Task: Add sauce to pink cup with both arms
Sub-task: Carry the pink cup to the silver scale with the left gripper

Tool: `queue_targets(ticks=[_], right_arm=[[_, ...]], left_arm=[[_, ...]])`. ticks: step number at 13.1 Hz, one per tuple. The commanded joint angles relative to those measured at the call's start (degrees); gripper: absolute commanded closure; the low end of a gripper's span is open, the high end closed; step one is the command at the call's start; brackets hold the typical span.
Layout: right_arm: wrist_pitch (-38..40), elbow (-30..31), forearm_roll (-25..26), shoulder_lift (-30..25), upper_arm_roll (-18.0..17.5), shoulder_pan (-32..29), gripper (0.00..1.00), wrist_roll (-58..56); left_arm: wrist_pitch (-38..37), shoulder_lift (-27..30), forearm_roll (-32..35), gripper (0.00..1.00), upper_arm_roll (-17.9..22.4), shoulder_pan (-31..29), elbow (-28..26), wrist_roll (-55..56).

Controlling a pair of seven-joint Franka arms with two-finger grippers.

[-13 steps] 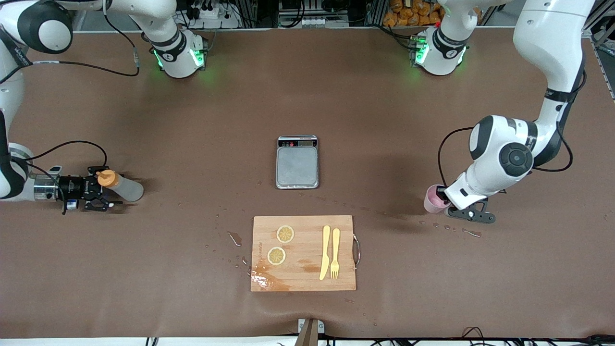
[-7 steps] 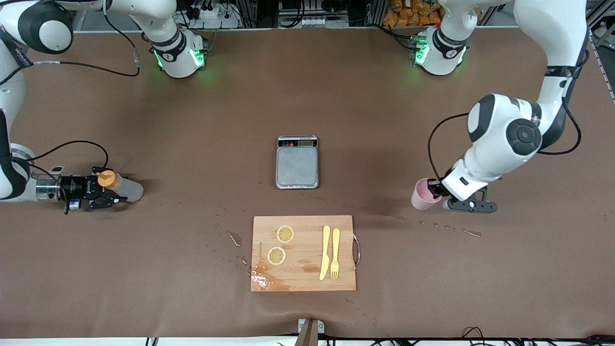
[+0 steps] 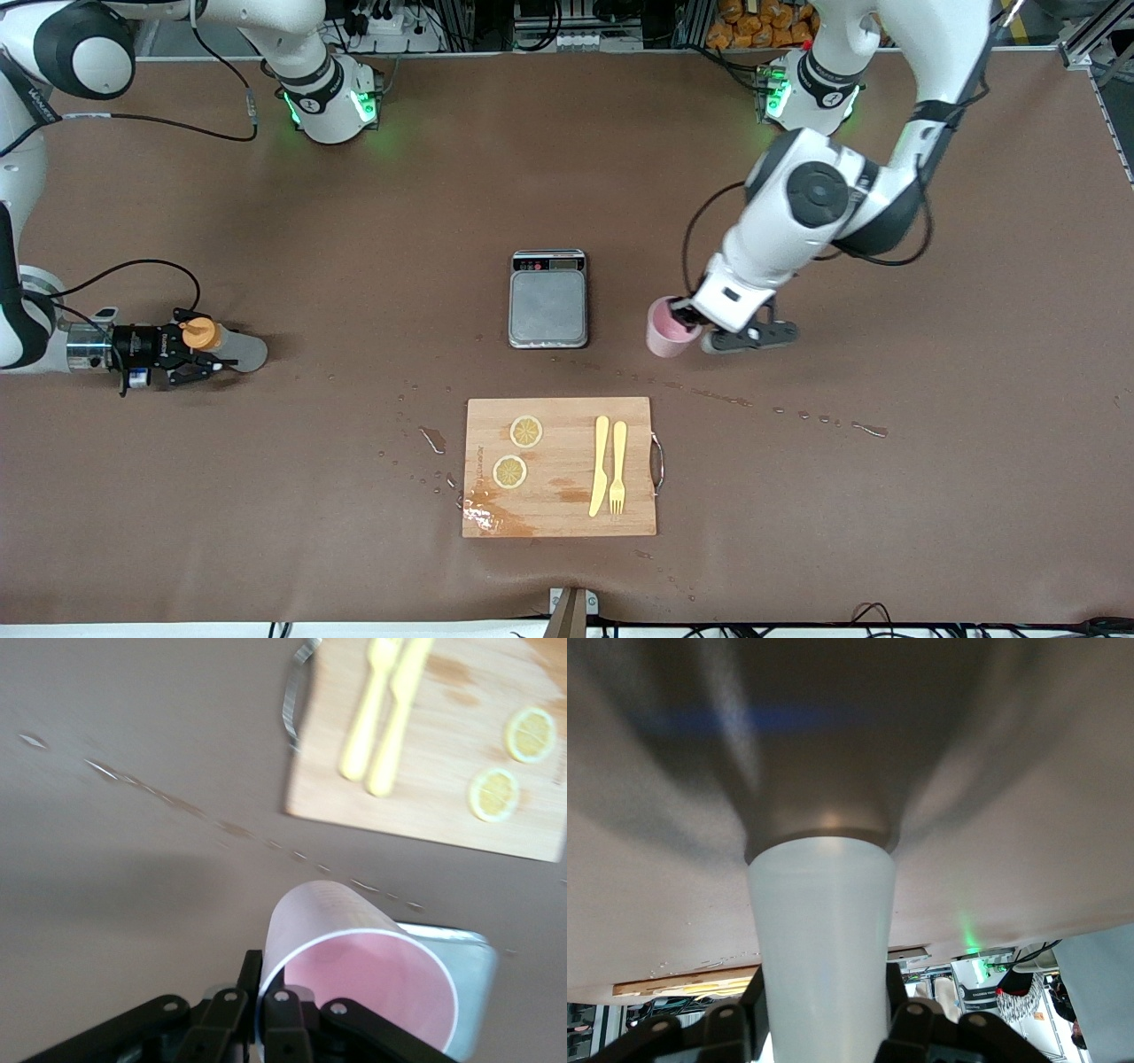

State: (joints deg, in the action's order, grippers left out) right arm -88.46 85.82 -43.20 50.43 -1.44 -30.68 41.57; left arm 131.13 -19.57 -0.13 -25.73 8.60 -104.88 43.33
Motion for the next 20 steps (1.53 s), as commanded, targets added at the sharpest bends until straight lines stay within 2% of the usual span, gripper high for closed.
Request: queue_targets(ticks=[1,6,8,11,14,20], right_arm=[[1.1,-1.6,-0.8,-1.5,-0.5,2.4,0.60,4.1],[1.0,-3.2,0.0,-3.2,-0.2,4.8,0.60,7.9],[0.7,-3.6,1.8,-4.8,-0.2,6.2,0.60,9.6],[0.3,-3.6,3.9,-6.2,0.1,8.6,0.60,11.7],[-1.7,-3.4,7.2,-8.4,0.0,11.3,0.60,15.8],[-3.6,-3.2,12.4,-12.2,0.0,16.2,0.60,23.3]], left_arm=[[-1.1,-4.5,-0.9,1.00,0.3,4.6,5.9,6.5],[-1.1,-9.9,0.1,1.00,0.6,12.2,10.8,13.3],[-0.6,-11.9,0.1,1.00,0.9,14.6,12.0,13.4],[-0.5,-17.9,1.8,1.00,2.7,19.3,18.5,16.0],[1.3,-20.3,3.7,1.00,7.6,24.2,19.5,17.1],[1.8,-21.0,4.0,1.00,8.3,25.8,18.9,16.5]])
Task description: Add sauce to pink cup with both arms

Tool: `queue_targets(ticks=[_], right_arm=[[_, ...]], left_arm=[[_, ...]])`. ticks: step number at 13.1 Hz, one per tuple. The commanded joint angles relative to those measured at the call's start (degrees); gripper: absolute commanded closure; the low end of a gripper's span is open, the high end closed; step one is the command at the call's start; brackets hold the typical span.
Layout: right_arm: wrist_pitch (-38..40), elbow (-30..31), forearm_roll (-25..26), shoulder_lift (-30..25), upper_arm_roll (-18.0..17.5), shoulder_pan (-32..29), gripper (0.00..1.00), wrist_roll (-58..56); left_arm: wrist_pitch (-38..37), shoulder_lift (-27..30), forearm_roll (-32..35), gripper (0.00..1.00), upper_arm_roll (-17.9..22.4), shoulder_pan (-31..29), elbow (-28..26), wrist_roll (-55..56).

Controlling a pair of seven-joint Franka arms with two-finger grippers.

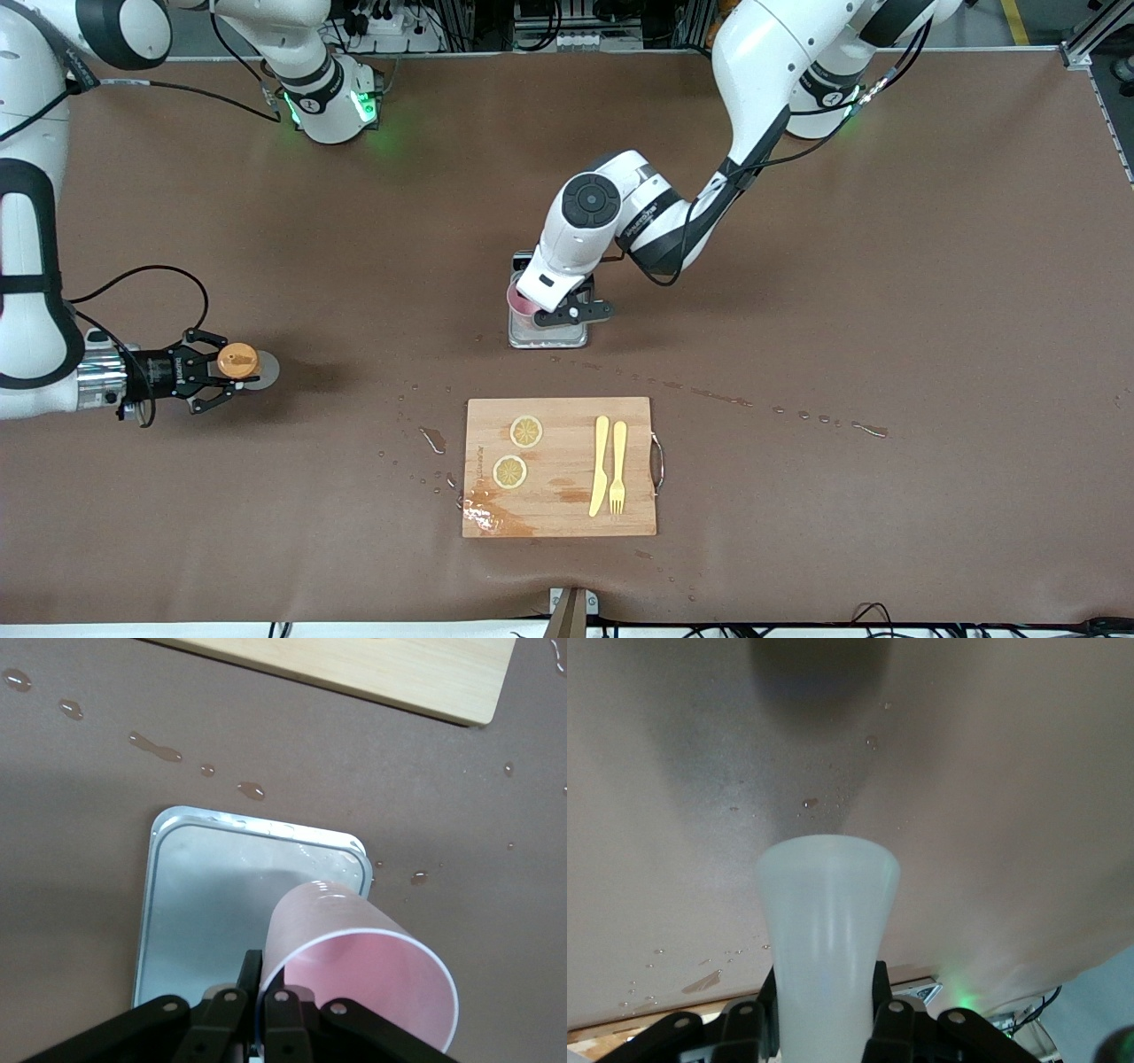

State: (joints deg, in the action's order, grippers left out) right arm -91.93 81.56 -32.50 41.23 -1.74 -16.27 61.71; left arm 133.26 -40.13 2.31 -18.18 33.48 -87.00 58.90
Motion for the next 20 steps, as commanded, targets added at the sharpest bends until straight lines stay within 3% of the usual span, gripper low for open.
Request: queue_targets(ticks=[1,5,6,7,11,14,20], right_arm=[[-0.6,1.1,2.4,-3.6,0.3,2.7,0.60,5.1],[-0.9,1.4,3.6,-4.8,0.2,4.9,0.60,8.7],[-0.9,1.4,3.6,-4.8,0.2,4.9,0.60,8.8],[-0.9,1.4,3.6,-4.8,0.2,5.3,0.60,9.0],[-0.7,1.4,3.8,-5.6,0.3,7.1,0.60,12.3],[-0.9,1.2,7.5,-7.3,0.3,10.8,0.60,18.7],[0.0,1.5,15.2,-11.5,0.2,19.8,0.60,33.9]], left_arm=[[-0.6,-0.6,1.7,1.00,0.8,0.9,0.8,0.9],[-2.1,-1.5,3.0,1.00,0.8,1.9,0.6,0.6],[-2.2,-1.5,3.2,0.80,0.8,2.2,0.7,0.9],[-2.2,-1.4,3.6,0.01,0.9,2.5,1.0,1.0],[-3.2,0.7,4.8,0.00,0.9,1.9,0.9,1.0],[-7.3,5.8,4.8,0.00,0.9,0.5,1.0,1.0],[-15.5,15.8,4.2,0.00,0.8,-9.2,1.0,0.2]])
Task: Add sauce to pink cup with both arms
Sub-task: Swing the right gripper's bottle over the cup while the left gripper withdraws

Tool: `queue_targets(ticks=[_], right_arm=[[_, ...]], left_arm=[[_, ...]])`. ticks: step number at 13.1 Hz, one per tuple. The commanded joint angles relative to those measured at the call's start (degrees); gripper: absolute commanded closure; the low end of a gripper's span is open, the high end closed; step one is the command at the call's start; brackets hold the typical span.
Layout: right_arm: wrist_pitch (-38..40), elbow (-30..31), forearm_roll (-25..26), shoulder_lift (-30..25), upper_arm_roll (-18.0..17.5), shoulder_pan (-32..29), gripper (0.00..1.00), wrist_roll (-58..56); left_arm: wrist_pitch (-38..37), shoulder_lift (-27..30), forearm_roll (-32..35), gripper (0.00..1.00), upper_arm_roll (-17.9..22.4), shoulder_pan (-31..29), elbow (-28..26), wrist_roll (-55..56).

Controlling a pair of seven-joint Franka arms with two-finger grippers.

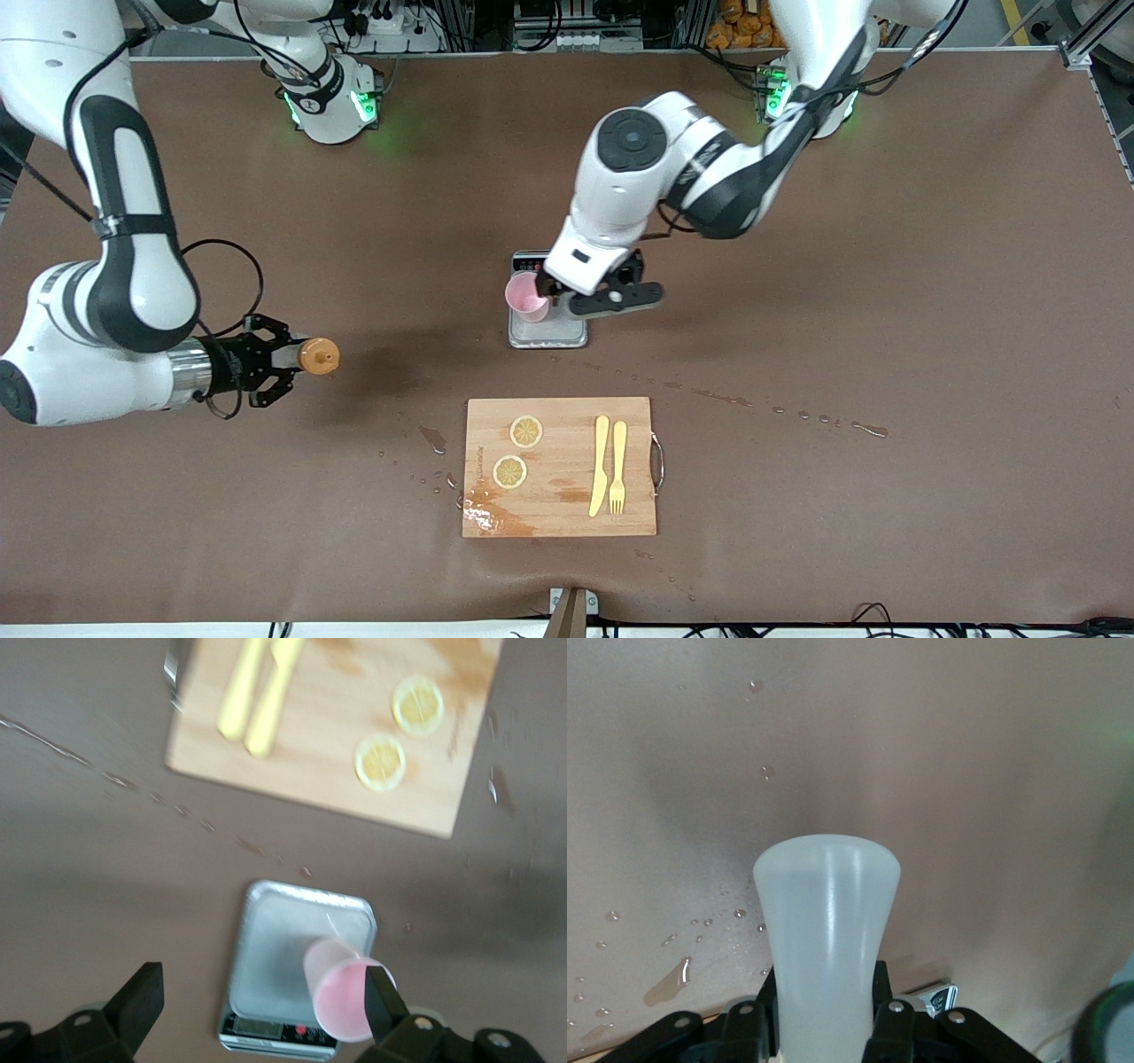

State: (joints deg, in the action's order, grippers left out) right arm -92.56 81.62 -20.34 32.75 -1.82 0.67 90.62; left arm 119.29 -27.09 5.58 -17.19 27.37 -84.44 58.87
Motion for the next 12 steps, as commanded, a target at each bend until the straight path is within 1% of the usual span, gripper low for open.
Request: queue_targets(ticks=[1,3,5,7,10,12], right_arm=[[0.6,1.4,4.3,-3.2,0.3,4.8,0.60,7.5],[0.6,1.9,8.3,-3.5,0.3,8.9,0.60,11.7],[0.6,2.0,11.4,-3.5,0.2,12.8,0.61,16.4],[0.7,2.0,12.3,-3.5,0.3,15.6,0.61,21.1],[3.7,1.5,20.1,-3.3,0.3,21.5,0.61,28.9],[5.3,1.4,25.4,-2.8,0.2,25.5,0.65,34.0]], left_arm=[[-2.5,3.2,1.2,0.00,-0.3,-5.4,-1.6,-0.9],[-5.2,4.5,1.2,0.00,-0.4,-8.0,-1.6,-5.6],[-10.5,7.1,1.2,0.00,-0.6,-11.5,-1.8,-11.5],[-13.9,9.7,0.8,0.00,-0.6,-15.2,-1.9,-15.7],[-15.2,13.4,-1.3,0.00,-0.8,-20.1,-4.2,-23.7],[-15.4,16.3,-2.1,0.00,-0.7,-23.7,-6.5,-28.4]])
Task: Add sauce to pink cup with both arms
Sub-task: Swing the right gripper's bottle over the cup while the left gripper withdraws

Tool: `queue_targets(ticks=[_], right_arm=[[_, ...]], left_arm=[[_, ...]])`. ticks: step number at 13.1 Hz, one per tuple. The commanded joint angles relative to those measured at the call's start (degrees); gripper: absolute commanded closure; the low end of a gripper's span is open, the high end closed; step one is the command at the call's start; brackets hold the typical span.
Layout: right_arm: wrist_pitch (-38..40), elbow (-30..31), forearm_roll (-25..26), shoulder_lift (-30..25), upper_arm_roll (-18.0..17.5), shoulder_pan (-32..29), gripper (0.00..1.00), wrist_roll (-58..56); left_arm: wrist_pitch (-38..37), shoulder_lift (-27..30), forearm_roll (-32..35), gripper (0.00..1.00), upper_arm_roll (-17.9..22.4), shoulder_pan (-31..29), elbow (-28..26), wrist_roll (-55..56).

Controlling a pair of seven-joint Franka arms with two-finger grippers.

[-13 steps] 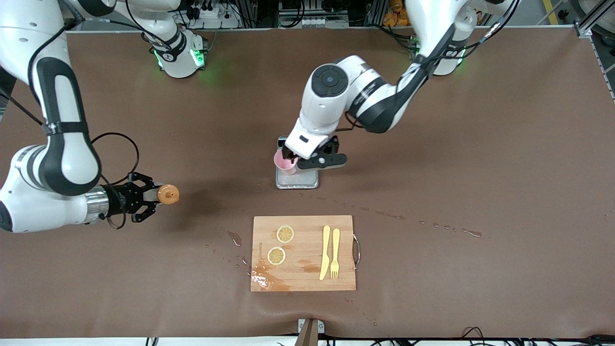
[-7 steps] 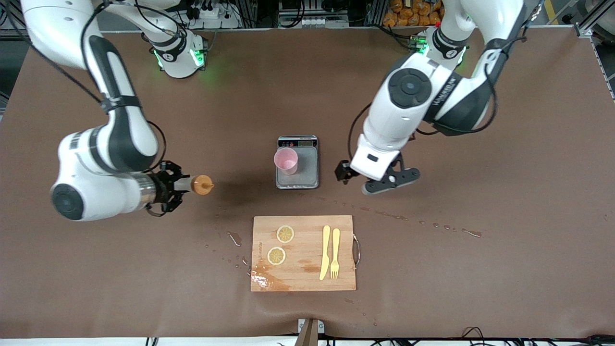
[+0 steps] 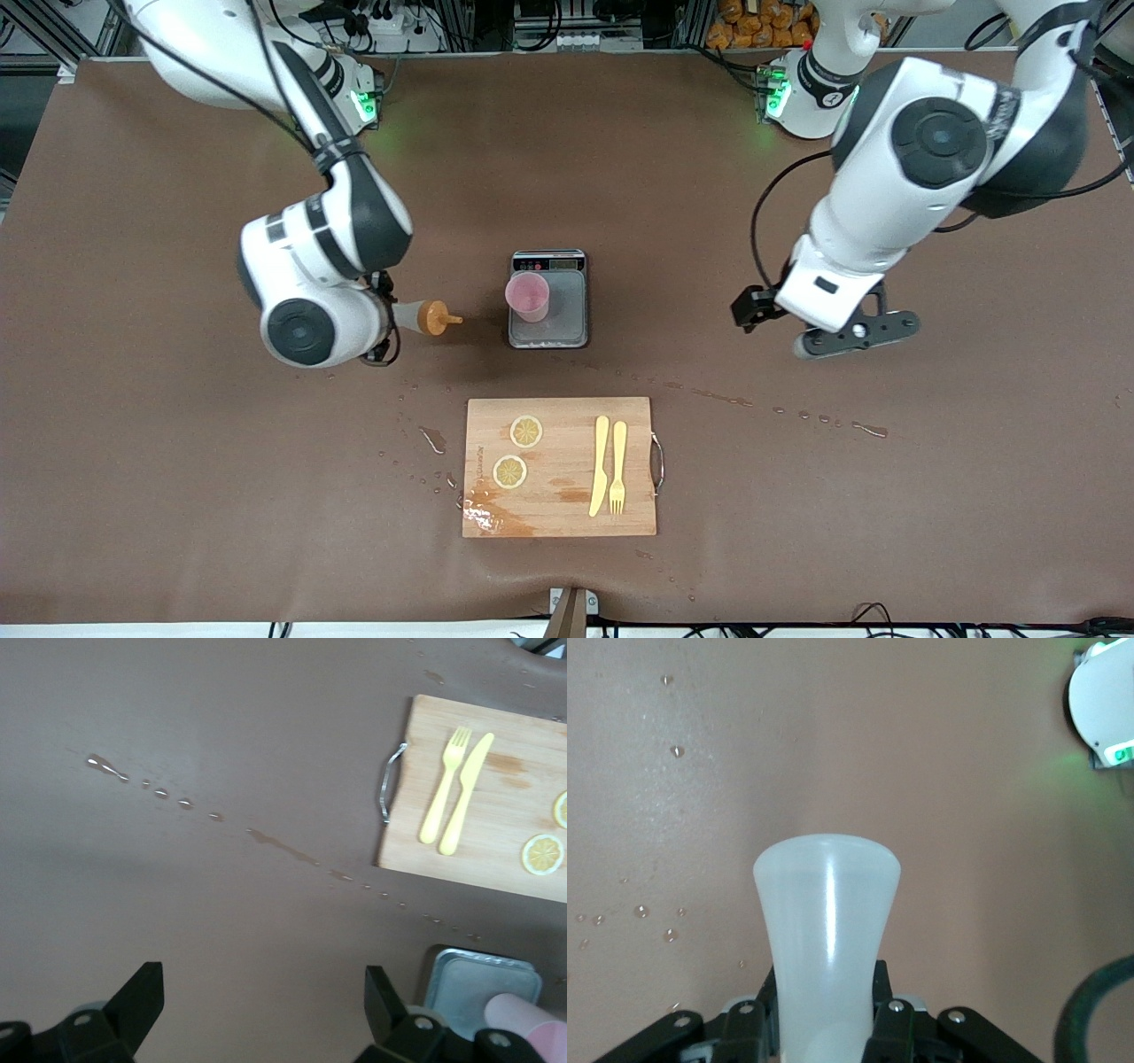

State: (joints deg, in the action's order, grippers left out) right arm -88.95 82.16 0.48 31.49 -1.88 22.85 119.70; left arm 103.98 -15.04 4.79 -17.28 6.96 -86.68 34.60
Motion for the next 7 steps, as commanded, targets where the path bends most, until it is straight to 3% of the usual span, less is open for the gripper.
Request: queue_targets(ticks=[1,2,7], right_arm=[[1.9,0.9,6.5,-1.4,0.3,4.6,0.65,6.7],[2.7,0.7,6.9,-1.4,0.3,5.1,0.65,7.8],[9.0,-1.6,14.9,0.8,0.4,11.4,0.64,12.7]], left_arm=[[-0.2,5.4,-1.5,0.00,-0.6,-4.8,-5.4,-7.7],[-0.9,6.8,-2.1,0.00,0.3,-5.1,-6.6,-11.7],[-11.7,11.3,-4.6,0.00,12.9,-0.1,-6.8,-29.8]])
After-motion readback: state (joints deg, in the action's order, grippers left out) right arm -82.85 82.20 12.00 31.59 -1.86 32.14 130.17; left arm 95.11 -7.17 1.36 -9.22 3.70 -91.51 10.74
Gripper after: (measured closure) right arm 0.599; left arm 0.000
